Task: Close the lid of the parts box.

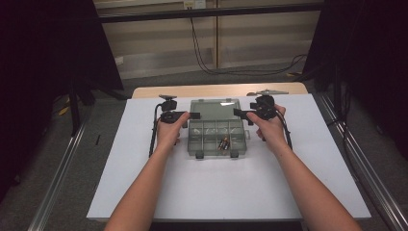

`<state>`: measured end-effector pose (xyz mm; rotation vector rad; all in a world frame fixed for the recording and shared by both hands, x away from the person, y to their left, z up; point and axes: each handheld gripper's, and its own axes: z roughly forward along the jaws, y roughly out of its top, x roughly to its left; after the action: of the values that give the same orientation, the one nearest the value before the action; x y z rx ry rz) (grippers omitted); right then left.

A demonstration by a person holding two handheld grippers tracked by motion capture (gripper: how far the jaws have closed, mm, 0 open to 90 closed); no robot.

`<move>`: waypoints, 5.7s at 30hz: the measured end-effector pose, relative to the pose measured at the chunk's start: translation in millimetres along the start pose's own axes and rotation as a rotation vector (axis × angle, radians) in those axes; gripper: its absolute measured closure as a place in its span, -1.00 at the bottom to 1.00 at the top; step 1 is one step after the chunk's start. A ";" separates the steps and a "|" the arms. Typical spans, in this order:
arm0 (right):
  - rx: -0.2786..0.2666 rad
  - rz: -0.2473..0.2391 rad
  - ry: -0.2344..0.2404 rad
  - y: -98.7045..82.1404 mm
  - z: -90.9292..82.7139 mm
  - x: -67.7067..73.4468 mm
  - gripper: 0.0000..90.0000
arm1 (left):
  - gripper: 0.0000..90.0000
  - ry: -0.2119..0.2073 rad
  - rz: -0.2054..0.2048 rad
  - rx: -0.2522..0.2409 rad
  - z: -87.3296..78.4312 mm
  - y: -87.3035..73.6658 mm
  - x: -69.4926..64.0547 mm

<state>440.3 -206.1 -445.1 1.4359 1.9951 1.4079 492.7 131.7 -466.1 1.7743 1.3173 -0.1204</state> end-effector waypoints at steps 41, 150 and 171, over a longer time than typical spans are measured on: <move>0.212 0.188 0.042 -16.0 55.3 -22.9 -0.09 | 0.08 0.050 -0.038 0.001 25.4 -1.2 6.2; -0.187 -0.182 -0.088 3.7 -27.9 20.4 0.86 | 1.00 -0.091 0.117 -0.276 -38.3 35.2 -22.3; -0.138 -0.150 -0.047 -7.7 -42.3 7.1 0.91 | 1.00 -0.120 0.154 -0.254 -47.1 16.1 -25.7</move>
<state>403.0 -222.5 -429.6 1.2233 1.8933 1.4041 475.5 145.3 -414.5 1.6186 1.0570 0.0250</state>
